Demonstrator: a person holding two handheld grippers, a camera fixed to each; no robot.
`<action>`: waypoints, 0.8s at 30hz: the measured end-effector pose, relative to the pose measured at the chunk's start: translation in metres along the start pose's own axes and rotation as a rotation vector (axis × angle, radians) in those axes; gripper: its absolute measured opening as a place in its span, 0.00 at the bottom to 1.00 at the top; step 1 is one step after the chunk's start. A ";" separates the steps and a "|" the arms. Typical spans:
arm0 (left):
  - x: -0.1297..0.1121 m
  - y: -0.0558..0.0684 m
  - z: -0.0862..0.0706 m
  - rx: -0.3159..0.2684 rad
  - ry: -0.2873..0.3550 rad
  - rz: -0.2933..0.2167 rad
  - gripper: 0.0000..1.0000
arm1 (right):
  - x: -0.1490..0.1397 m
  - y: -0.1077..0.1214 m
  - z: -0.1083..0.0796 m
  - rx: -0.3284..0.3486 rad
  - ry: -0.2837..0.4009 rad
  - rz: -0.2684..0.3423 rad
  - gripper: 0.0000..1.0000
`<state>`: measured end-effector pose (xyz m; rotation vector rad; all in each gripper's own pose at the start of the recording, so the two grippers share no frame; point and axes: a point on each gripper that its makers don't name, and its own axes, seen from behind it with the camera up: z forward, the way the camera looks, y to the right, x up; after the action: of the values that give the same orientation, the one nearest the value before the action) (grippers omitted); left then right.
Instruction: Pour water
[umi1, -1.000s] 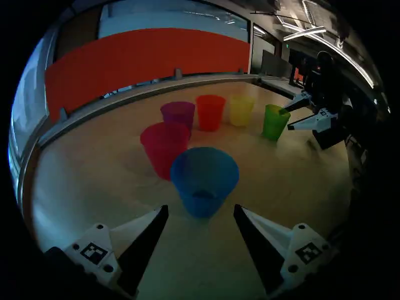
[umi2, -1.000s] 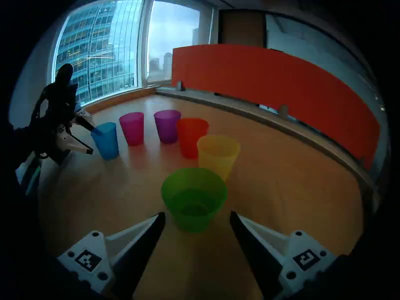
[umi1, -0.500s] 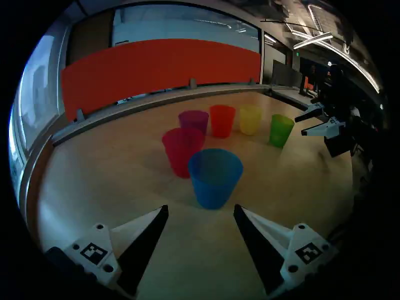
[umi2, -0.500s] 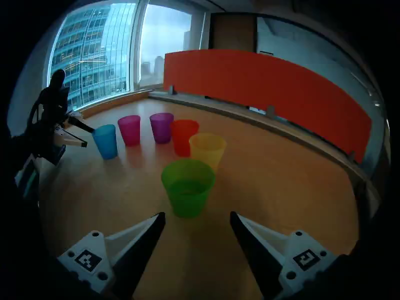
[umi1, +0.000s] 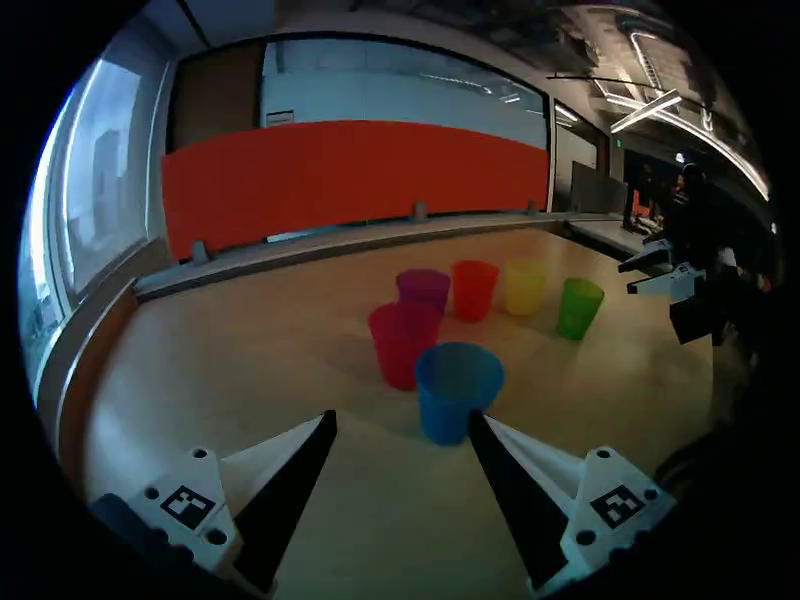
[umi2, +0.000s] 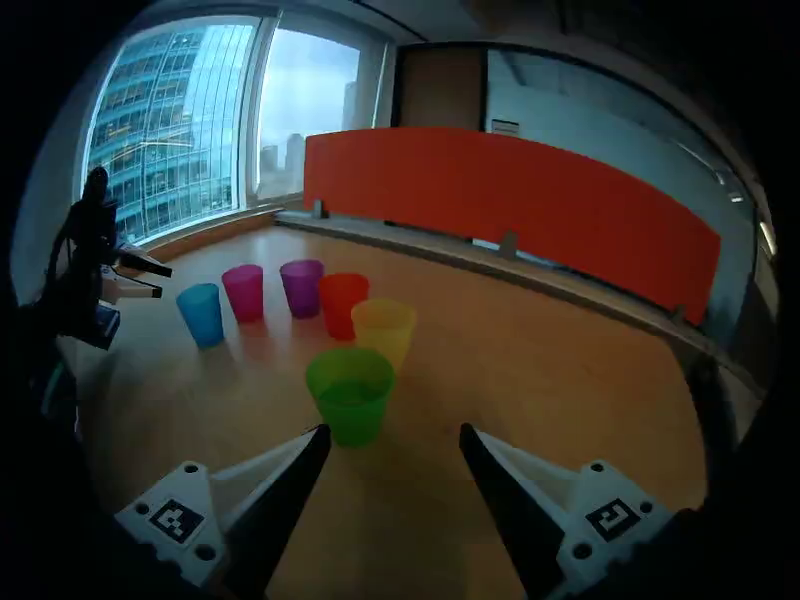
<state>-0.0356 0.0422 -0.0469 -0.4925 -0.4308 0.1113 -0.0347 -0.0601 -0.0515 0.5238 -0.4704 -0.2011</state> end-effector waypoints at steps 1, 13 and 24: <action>0.003 -0.002 -0.001 0.007 0.009 -0.003 0.98 | 0.002 0.001 -0.001 -0.006 0.005 0.002 1.00; 0.031 -0.020 -0.016 0.087 0.108 -0.016 0.98 | 0.030 0.015 -0.012 -0.088 0.101 0.050 1.00; 0.054 -0.036 -0.029 0.151 0.197 -0.052 0.97 | 0.053 0.035 -0.020 -0.193 0.206 0.095 1.00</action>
<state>0.0256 0.0093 -0.0323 -0.3396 -0.2395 0.0436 0.0233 -0.0379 -0.0283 0.3279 -0.2708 -0.0986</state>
